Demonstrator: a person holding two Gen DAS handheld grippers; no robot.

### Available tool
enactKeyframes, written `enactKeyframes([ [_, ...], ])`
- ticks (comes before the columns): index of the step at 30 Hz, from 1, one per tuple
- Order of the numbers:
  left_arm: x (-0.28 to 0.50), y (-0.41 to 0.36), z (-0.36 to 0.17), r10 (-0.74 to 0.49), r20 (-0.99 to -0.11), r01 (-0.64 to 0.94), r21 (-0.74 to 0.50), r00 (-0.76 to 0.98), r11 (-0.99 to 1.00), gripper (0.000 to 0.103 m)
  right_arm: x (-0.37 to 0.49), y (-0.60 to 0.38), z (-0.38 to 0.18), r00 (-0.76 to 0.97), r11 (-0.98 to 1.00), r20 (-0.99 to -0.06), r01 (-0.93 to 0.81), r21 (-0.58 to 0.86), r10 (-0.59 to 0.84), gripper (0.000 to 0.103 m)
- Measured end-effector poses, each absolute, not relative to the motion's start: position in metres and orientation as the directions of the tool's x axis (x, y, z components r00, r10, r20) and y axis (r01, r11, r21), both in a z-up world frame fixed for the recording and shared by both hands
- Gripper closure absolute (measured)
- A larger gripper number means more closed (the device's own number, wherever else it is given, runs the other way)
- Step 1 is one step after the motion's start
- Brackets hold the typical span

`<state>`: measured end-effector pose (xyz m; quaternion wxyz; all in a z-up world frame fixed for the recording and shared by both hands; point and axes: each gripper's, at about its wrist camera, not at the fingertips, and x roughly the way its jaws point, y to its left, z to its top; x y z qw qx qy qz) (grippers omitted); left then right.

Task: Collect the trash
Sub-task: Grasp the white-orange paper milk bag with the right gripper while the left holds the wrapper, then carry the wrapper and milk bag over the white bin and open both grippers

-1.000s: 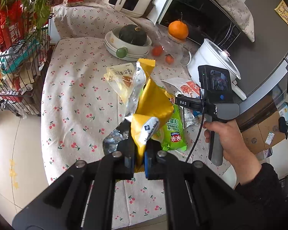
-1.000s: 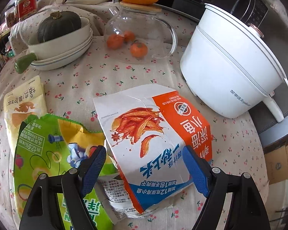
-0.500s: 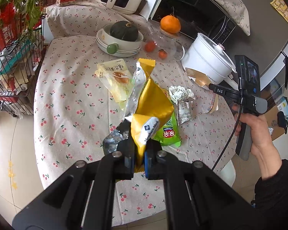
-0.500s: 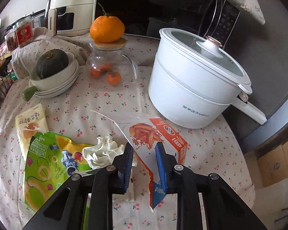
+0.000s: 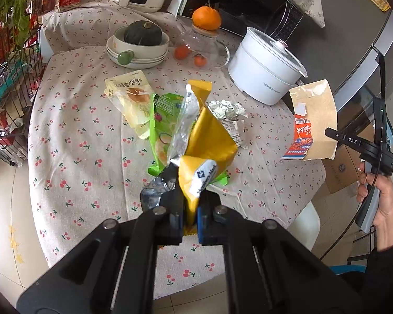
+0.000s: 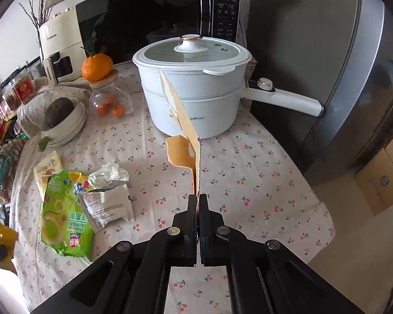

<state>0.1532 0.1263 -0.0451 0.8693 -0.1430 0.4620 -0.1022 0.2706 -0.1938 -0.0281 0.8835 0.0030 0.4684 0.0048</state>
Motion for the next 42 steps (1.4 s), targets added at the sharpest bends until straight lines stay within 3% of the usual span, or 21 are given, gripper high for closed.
enactKeyframes([
  [14,0.124,0.003,-0.050,-0.465,-0.772,0.334,-0.341,0.434,0.879,0.095,0.123,-0.308,-0.026,0.571,0.978,-0.812,0.075,0.197,0.120,0.101],
  [29,0.086,-0.165,-0.110,-0.475,-0.848,0.639,-0.234,0.235,0.732,0.094,0.060,-0.383,-0.070,0.488,0.973,-0.871,0.173,0.154,0.051,0.101],
  [31,0.087,-0.173,-0.117,-0.464,-0.856,0.653,-0.218,0.229,0.725,0.087,0.057,-0.390,-0.075,0.476,0.970,-0.878,0.186,0.154,0.048,0.101],
  [34,0.090,-0.178,-0.120,-0.445,-0.863,0.658,-0.192,0.240,0.728,0.058,0.055,-0.399,-0.080,0.466,0.963,-0.883,0.204,0.175,0.062,0.101],
  [35,0.090,-0.177,-0.119,-0.441,-0.862,0.659,-0.183,0.249,0.730,0.054,0.055,-0.401,-0.082,0.463,0.960,-0.884,0.210,0.186,0.070,0.101],
  [42,0.094,-0.147,-0.102,-0.439,-0.848,0.624,-0.176,0.296,0.761,0.051,0.057,-0.402,-0.100,0.402,0.936,-0.903,0.234,0.263,0.154,0.101],
])
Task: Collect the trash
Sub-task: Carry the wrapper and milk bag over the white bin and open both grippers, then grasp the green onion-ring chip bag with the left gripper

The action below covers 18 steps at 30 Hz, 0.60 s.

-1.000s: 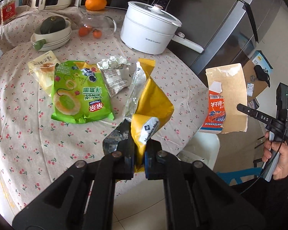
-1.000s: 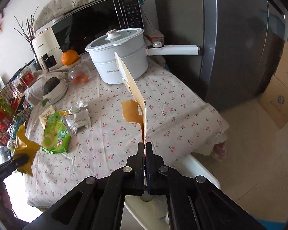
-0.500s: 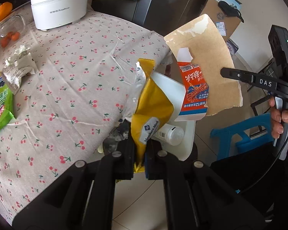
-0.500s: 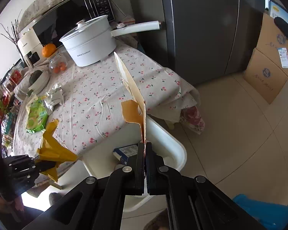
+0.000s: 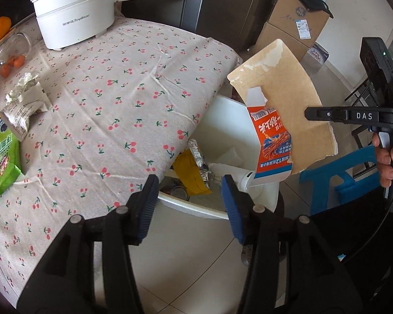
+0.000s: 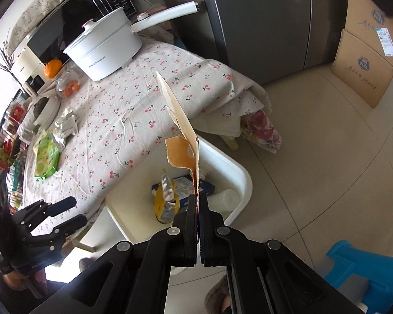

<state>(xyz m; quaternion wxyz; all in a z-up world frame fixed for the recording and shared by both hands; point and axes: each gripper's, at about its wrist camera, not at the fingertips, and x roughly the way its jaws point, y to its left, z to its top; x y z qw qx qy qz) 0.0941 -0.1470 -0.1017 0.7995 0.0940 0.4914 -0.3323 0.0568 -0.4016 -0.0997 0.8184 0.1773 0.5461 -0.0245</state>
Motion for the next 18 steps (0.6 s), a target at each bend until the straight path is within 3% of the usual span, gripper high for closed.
enactKeyframes([
  [7,0.097,-0.105,-0.094,-0.438,-0.839,0.562,-0.203,0.323,0.802,0.048,0.068,-0.392,-0.132,0.296,0.882,-0.914,0.299,0.364,0.277,0.101],
  [12,0.095,-0.083,-0.089,-0.430,-0.835,0.534,-0.203,0.343,0.821,0.048,0.077,-0.383,-0.139,0.266,0.880,-0.926,0.323,0.348,0.269,0.097],
  [18,0.096,-0.062,-0.079,-0.411,-0.827,0.506,-0.184,0.384,0.843,0.035,0.083,-0.380,-0.122,0.316,0.894,-0.927,0.326,0.306,0.202,0.052],
])
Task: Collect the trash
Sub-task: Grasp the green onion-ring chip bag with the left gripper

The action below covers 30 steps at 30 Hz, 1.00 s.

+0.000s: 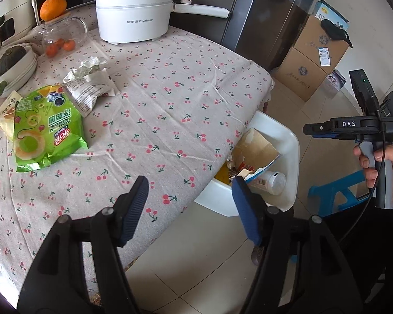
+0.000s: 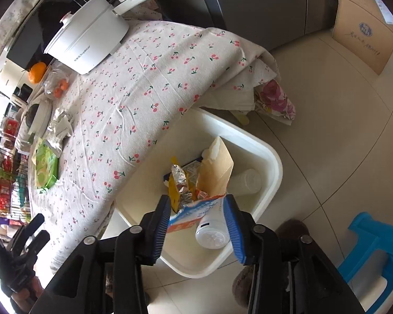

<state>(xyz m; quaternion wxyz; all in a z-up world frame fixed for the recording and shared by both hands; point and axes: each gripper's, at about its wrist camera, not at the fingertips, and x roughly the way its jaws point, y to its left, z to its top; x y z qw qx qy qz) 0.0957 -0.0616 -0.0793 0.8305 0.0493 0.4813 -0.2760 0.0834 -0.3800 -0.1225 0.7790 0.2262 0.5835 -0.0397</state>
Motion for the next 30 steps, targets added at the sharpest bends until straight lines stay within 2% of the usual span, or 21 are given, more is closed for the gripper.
enactKeyframes([
  [5,0.102,-0.039,-0.075,-0.385,-0.827,0.450,-0.184,0.409,0.874,0.026,0.088,-0.370,-0.110,0.342,0.920,-0.924,0.281,0.274,0.171,0.044],
  [13,0.118,0.017,-0.071,-0.309,-0.833,0.303,-0.180,0.458,0.936,0.018,0.103,-0.338,-0.100,0.350,0.958,-0.929,0.202,0.205,0.125,0.030],
  [17,0.131,0.050,-0.075,-0.272,-0.841,0.207,-0.195,0.468,0.959,0.014,0.114,-0.316,-0.097,0.347,0.972,-0.930,0.153,0.180,0.118,0.027],
  [25,0.168,0.091,-0.104,-0.177,-0.880,0.069,-0.163,0.441,0.984,0.013,0.143,-0.268,-0.096,0.335,0.986,-0.933,0.059,0.156,0.128,0.025],
  [30,0.199,0.118,-0.119,-0.214,-0.871,-0.029,-0.253,0.443,0.967,0.013,0.157,-0.245,-0.096,0.327,0.991,-0.937,0.018,0.135,0.122,0.024],
])
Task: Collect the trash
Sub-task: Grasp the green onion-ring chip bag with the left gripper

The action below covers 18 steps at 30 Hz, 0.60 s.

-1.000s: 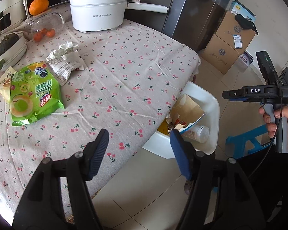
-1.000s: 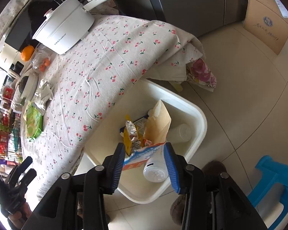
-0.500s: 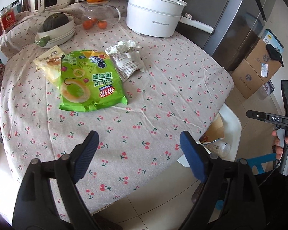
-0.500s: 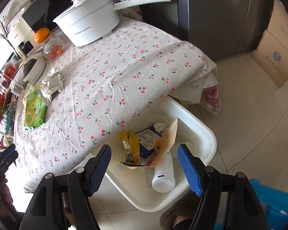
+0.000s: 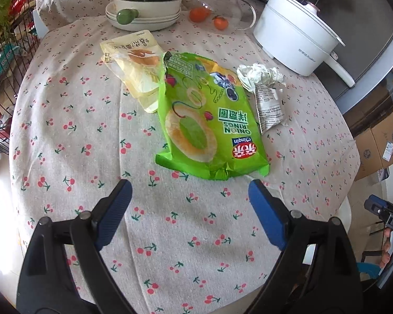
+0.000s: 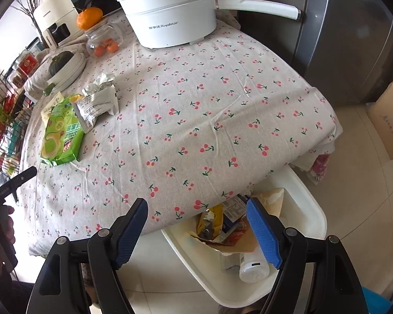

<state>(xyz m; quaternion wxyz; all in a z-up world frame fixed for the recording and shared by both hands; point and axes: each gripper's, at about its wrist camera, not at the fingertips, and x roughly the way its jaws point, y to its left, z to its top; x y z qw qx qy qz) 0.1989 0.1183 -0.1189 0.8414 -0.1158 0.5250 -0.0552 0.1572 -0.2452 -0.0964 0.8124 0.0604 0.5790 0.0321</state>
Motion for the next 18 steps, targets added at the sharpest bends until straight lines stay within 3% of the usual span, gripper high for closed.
enactKeyframes([
  [6,0.223,0.131,-0.135,-0.281,-0.850,-0.102,-0.360,0.445,0.927,0.021,0.174,-0.227,-0.100,0.322,0.994,-0.941,-0.008,0.106,0.103,0.024],
  [9,0.231,0.129,-0.142,-0.296,-0.851,-0.112,-0.377,0.433,0.920,0.037,0.181,-0.220,-0.103,0.318,0.996,-0.944,-0.023,0.086,0.088,0.024],
  [11,0.235,0.127,-0.147,-0.307,-0.858,-0.112,-0.382,0.413,0.917,0.061,0.185,-0.216,-0.105,0.313,0.997,-0.946,-0.031,0.076,0.082,0.024],
  [12,0.236,0.125,-0.148,-0.309,-0.858,-0.112,-0.384,0.411,0.916,0.061,0.187,-0.214,-0.107,0.311,0.997,-0.947,-0.034,0.072,0.079,0.024],
  [16,0.233,0.120,-0.140,-0.328,-0.841,-0.080,-0.397,0.430,0.914,0.081,0.191,-0.207,-0.109,0.307,0.997,-0.949,-0.043,0.056,0.067,0.024],
  [18,0.229,0.118,-0.130,-0.336,-0.830,-0.046,-0.396,0.445,0.917,0.082,0.194,-0.204,-0.110,0.308,0.998,-0.949,-0.045,0.051,0.063,0.023],
])
